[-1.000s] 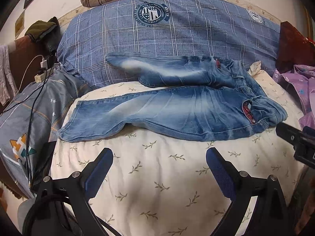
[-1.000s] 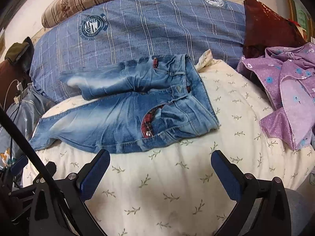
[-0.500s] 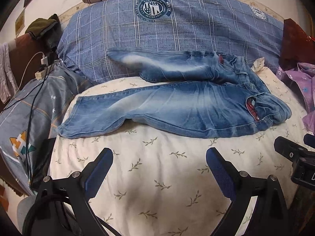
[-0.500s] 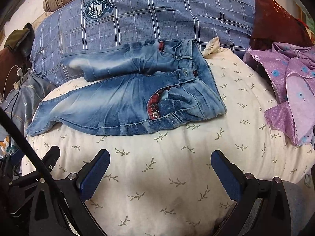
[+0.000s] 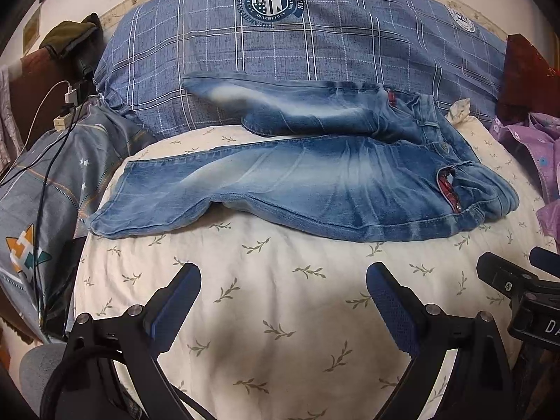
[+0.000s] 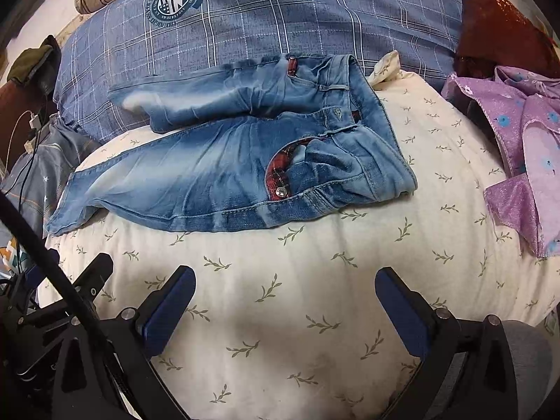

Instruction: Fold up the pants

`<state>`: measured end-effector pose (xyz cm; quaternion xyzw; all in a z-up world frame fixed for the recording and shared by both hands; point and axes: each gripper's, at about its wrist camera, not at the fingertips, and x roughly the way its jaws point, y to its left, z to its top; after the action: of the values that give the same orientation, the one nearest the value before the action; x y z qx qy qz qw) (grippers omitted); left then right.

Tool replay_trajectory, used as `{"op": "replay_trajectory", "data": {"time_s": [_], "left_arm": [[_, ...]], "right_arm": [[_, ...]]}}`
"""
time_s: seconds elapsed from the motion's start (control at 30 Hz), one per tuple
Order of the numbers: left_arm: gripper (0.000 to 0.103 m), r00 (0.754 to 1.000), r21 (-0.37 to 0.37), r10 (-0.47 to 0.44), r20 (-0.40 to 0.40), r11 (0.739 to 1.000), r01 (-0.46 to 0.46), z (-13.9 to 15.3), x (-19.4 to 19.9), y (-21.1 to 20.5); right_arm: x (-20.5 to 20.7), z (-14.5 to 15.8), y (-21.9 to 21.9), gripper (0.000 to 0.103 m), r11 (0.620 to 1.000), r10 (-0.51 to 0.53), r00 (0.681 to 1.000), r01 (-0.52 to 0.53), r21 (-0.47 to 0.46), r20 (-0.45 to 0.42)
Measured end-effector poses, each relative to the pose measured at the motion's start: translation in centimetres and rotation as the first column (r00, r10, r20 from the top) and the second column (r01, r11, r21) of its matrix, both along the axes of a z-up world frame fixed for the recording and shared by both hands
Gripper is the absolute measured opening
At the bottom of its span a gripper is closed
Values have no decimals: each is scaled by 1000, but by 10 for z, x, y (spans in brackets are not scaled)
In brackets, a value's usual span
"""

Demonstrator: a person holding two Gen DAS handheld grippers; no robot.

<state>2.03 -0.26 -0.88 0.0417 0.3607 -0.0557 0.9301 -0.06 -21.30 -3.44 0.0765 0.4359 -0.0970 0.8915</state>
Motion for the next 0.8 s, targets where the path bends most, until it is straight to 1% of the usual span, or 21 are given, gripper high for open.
{"op": "replay_trajectory", "data": {"time_s": [0.17, 0.3, 0.4, 0.5, 0.53, 0.67, 0.7, 0.8], "left_arm": [[97, 1000, 2, 3, -4, 1000, -3, -4, 2, -2], [97, 1000, -12, 10, -13, 1000, -11, -5, 3, 1], [96, 1000, -21, 9, -19, 1000, -9, -3, 2, 4], [95, 1000, -27, 15, -6, 1000, -15, 4, -4, 8], [95, 1000, -32, 19, 2, 999, -19, 7, -7, 10], [96, 999, -48, 29, 32, 998, -28, 21, -29, 18], [96, 999, -47, 31, 30, 998, -29, 23, -33, 19], [96, 1000, -76, 17, 22, 997, -16, 28, -46, 26]], "right_arm": [[3, -6, -2, 102, 1000, 7, 1000, -7, 15, -10], [3, -8, -5, 102, 999, 5, 1000, -5, 32, -3], [0, -3, -5, 102, 1000, 6, 1000, -7, 18, 28], [-6, 3, -5, 101, 1000, 2, 998, -1, -2, 61], [-8, 6, -5, 99, 1000, 6, 998, -7, 3, 65], [-21, 23, -6, 99, 999, 20, 995, -23, 29, 93], [-24, 27, -6, 98, 998, 27, 995, -31, 48, 93], [-37, 35, -10, 99, 993, 31, 994, -42, 112, 101]]}}
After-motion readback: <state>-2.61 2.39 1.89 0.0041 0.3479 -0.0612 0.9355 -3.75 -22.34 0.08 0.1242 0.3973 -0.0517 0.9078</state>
